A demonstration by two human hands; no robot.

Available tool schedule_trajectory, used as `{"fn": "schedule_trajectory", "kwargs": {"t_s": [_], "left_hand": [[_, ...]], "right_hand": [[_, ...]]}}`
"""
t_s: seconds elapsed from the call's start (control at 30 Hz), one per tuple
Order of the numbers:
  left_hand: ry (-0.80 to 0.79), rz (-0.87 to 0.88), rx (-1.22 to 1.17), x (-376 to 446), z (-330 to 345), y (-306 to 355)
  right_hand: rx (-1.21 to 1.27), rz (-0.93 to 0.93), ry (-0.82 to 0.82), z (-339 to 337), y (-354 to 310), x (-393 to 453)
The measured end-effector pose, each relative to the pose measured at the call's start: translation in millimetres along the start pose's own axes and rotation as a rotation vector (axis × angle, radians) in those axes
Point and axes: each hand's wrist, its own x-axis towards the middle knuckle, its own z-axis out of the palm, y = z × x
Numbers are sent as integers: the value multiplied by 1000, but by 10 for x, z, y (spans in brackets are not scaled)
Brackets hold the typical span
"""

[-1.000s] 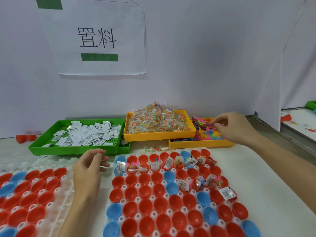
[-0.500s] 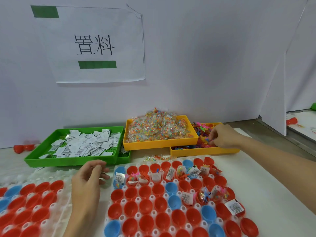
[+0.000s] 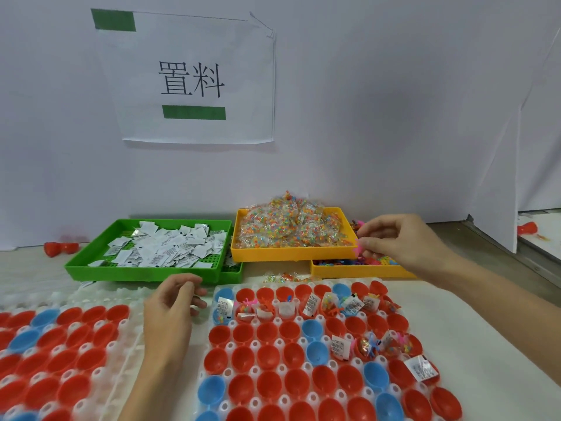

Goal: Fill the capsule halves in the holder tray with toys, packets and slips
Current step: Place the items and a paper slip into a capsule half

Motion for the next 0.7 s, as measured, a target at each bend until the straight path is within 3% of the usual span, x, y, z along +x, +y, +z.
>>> {"fn": "schedule_trajectory", "kwargs": {"t_s": [0.23,0.5,0.7], "left_hand": [[16,-8,37,-40,13,122],[18,-11,32,-35,6,159],[17,-8,47,-43,-4,154]], "right_hand": [[-217,-244,-325,445,-547,-683],[-471,-227,-400,615,-431,-786],[-501,-204,-366,676,-292,-756]]}}
